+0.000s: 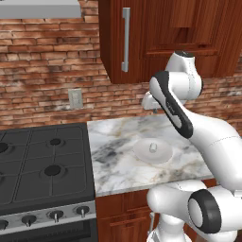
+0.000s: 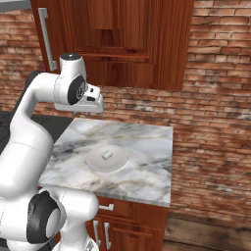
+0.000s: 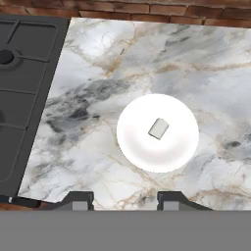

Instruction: Pick up the marshmallow and place it in the cup of hot chocolate on the dining counter.

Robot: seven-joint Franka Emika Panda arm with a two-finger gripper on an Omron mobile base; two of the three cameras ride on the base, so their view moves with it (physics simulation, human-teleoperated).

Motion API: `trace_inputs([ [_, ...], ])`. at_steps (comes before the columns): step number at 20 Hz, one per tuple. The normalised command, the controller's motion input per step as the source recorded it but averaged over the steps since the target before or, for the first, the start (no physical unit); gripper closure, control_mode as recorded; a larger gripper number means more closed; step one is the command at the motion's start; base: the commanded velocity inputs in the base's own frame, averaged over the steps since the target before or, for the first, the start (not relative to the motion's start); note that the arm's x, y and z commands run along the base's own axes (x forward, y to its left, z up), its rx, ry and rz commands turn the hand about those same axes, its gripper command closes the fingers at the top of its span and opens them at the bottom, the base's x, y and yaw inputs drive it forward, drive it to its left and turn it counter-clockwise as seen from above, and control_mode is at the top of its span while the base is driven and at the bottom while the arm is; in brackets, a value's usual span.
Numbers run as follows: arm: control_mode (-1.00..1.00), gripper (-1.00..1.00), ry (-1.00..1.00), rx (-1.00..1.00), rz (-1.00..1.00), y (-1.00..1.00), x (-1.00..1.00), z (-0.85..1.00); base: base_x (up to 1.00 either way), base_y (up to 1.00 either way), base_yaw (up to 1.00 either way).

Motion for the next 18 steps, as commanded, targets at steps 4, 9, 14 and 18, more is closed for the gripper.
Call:
trace_inputs([
  [4, -1.00, -1.00, 0.00, 0.00, 0.00, 0.00, 0.00, -0.22, 0.00, 0.00, 0.00],
  [9, -1.00, -1.00, 0.00, -0.02, -0.01, 0.00, 0.00, -0.63, 0.00, 0.00, 0.00],
  [14, -1.00, -1.00, 0.00, -0.01, -0.11, -0.09, 0.07, -0.58, 0.00, 0.00, 0.00],
  [18, -1.00, -1.00, 0.07, 0.00, -0.22, -0.14, 0.25, -0.31, 0.00, 0.00, 0.00],
])
